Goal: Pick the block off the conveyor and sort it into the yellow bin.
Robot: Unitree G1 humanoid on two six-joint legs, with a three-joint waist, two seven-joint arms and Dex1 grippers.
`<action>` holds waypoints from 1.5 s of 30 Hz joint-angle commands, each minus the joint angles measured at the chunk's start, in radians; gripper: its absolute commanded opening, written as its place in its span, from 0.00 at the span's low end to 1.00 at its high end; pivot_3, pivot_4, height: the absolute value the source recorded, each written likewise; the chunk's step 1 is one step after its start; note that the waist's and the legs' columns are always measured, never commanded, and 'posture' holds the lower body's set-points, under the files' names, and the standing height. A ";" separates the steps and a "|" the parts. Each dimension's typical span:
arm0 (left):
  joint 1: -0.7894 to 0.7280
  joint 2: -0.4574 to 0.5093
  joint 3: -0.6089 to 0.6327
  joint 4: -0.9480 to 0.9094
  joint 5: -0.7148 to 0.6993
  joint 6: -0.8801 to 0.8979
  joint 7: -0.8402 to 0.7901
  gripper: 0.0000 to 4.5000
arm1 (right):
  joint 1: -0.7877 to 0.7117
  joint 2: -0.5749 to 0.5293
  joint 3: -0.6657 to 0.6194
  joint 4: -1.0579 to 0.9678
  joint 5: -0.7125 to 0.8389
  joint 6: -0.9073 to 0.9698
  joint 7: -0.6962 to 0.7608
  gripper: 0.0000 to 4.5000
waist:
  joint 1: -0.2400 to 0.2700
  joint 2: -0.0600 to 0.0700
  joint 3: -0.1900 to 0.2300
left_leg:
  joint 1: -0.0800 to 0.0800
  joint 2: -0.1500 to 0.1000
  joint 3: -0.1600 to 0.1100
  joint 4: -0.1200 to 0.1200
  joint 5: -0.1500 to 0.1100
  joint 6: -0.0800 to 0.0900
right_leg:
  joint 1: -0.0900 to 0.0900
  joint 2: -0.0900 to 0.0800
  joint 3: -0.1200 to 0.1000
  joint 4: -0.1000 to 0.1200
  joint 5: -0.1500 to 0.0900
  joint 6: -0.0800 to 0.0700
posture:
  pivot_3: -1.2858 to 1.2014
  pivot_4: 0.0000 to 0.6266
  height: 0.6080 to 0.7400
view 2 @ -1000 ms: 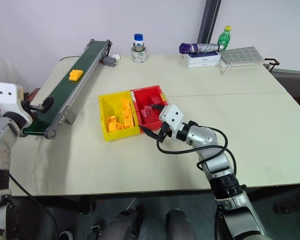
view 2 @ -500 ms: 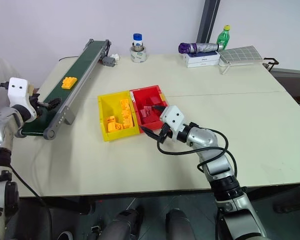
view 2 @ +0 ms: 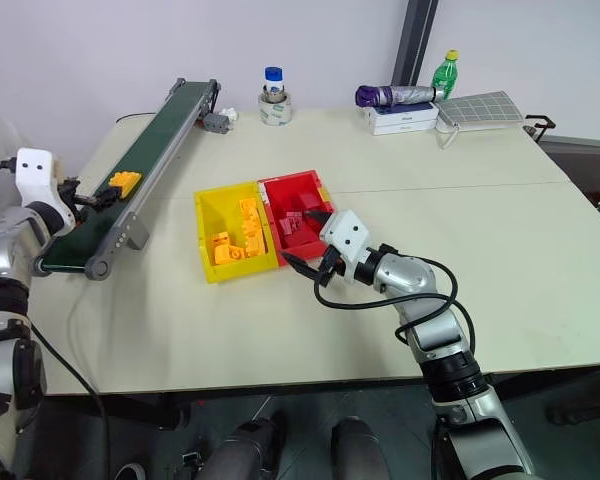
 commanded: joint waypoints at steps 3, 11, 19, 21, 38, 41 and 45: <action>-0.029 -0.007 0.024 0.006 -0.015 -0.017 -0.003 0.99 | -0.001 -0.002 -0.012 -0.052 0.006 -0.009 -0.006 1.00 | 0.000 0.000 0.000 | 0.000 0.000 0.000 0.000 0.000 0.000 | 0.000 0.000 0.000 0.000 0.000 0.000 | 0.52 0.24 1.00; 0.008 -0.028 0.035 -0.018 -0.026 0.001 0.001 0.99 | 0.004 -0.003 -0.011 -0.058 0.005 -0.006 -0.007 1.00 | -0.001 0.000 0.000 | 0.000 0.000 0.000 0.001 0.000 0.000 | 0.000 0.000 0.000 0.000 0.001 0.001 | 0.52 0.24 1.00; 0.062 -0.028 0.061 -0.060 -0.052 0.083 0.045 0.37 | 0.003 -0.003 -0.012 -0.057 0.005 -0.008 -0.008 1.00 | -0.002 0.000 0.000 | 0.000 0.000 0.000 0.001 0.000 0.000 | 0.000 0.000 0.000 0.001 0.001 0.001 | 0.52 0.24 1.00; 0.077 -0.029 0.070 -0.084 -0.061 0.086 0.046 0.30 | 0.003 -0.002 -0.011 -0.056 0.005 -0.008 -0.008 1.00 | -0.001 0.000 0.000 | 0.000 0.000 0.000 0.001 0.000 0.000 | 0.000 0.000 0.000 0.001 0.001 0.001 | 0.52 0.24 1.00; 0.045 -0.213 0.062 -0.569 -0.255 0.239 0.047 0.30 | -0.001 0.002 -0.009 -0.048 0.003 -0.011 -0.009 1.00 | 0.000 -0.001 0.000 | 0.000 0.000 0.000 0.002 0.000 0.000 | 0.001 0.000 0.000 0.001 0.001 0.001 | 0.52 0.24 1.00; 0.057 -0.306 -0.001 -0.641 -0.265 0.261 0.049 0.30 | 0.004 0.004 -0.010 -0.055 0.002 -0.010 -0.016 1.00 | 0.005 -0.001 0.000 | 0.000 0.000 0.000 0.003 0.000 0.000 | 0.002 0.000 0.000 0.001 0.001 0.001 | 0.52 0.24 1.00; 0.071 -0.347 -0.051 -0.646 -0.223 0.263 0.069 0.30 | 0.010 -0.001 -0.018 -0.066 0.001 -0.005 -0.026 1.00 | -0.001 -0.001 -0.001 | 0.000 -0.001 0.000 0.004 0.000 0.000 | 0.002 0.000 0.000 0.001 0.002 0.002 | 0.52 0.24 1.00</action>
